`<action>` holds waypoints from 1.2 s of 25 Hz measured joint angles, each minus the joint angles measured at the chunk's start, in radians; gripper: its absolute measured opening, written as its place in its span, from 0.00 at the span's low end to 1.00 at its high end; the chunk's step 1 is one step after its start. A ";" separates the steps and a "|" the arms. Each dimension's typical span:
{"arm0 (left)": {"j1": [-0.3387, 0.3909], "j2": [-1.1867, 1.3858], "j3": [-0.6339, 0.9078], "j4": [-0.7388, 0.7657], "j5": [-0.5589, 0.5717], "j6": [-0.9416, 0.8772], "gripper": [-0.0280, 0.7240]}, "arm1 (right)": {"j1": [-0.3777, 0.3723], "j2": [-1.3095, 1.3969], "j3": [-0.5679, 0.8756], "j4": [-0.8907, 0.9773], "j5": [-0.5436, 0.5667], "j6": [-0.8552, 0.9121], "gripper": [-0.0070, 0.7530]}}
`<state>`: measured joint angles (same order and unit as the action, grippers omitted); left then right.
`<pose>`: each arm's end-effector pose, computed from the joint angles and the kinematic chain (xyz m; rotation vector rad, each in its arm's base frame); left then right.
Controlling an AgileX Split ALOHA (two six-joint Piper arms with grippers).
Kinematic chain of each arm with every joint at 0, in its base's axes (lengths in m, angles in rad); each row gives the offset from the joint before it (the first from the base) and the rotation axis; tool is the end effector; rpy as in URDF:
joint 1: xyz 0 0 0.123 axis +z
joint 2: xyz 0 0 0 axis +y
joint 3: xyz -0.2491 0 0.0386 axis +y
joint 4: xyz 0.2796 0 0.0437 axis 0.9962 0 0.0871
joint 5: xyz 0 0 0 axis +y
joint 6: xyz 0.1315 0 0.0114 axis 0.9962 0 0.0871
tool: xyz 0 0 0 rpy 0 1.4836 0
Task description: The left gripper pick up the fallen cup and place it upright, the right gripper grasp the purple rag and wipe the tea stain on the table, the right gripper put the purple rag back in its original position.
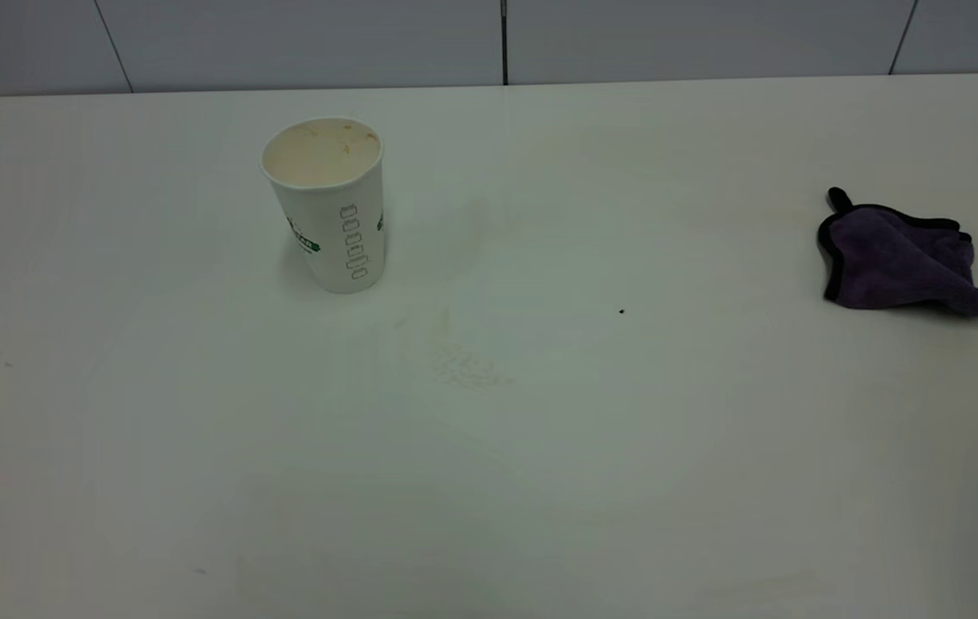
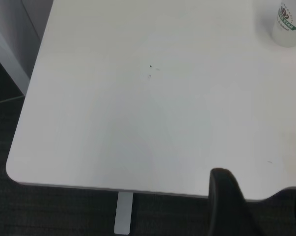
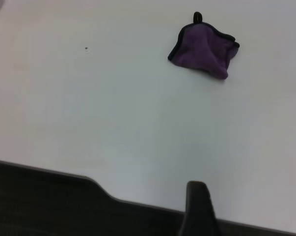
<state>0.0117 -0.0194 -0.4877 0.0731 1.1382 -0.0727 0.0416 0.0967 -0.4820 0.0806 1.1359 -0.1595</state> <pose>0.0860 0.0098 0.2626 -0.0963 2.1106 0.0520 0.1017 0.0139 0.2500 -0.2258 2.2197 0.0358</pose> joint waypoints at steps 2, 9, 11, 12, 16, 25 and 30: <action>0.000 0.000 0.000 0.000 0.000 0.000 0.54 | 0.000 -0.002 0.003 0.000 -0.002 0.000 0.75; 0.000 0.000 0.000 0.000 0.000 0.001 0.54 | 0.000 -0.030 0.003 0.000 -0.006 0.001 0.75; 0.000 0.000 0.000 0.000 0.000 0.001 0.54 | 0.000 -0.030 0.003 -0.001 -0.006 0.001 0.75; 0.000 0.000 0.000 0.000 0.000 0.001 0.54 | 0.000 -0.030 0.003 -0.001 -0.006 0.001 0.75; 0.000 0.000 0.000 0.000 0.000 0.001 0.54 | 0.000 -0.030 0.003 -0.001 -0.006 0.001 0.75; 0.000 0.000 0.000 0.000 0.000 0.001 0.54 | -0.001 -0.083 0.003 -0.016 -0.007 0.024 0.75; 0.000 0.000 0.000 0.000 0.000 0.001 0.54 | -0.015 -0.113 0.003 -0.055 -0.006 0.085 0.75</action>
<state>0.0117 -0.0194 -0.4877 0.0731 1.1382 -0.0718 0.0270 -0.0164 -0.4794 0.0252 1.1297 -0.0746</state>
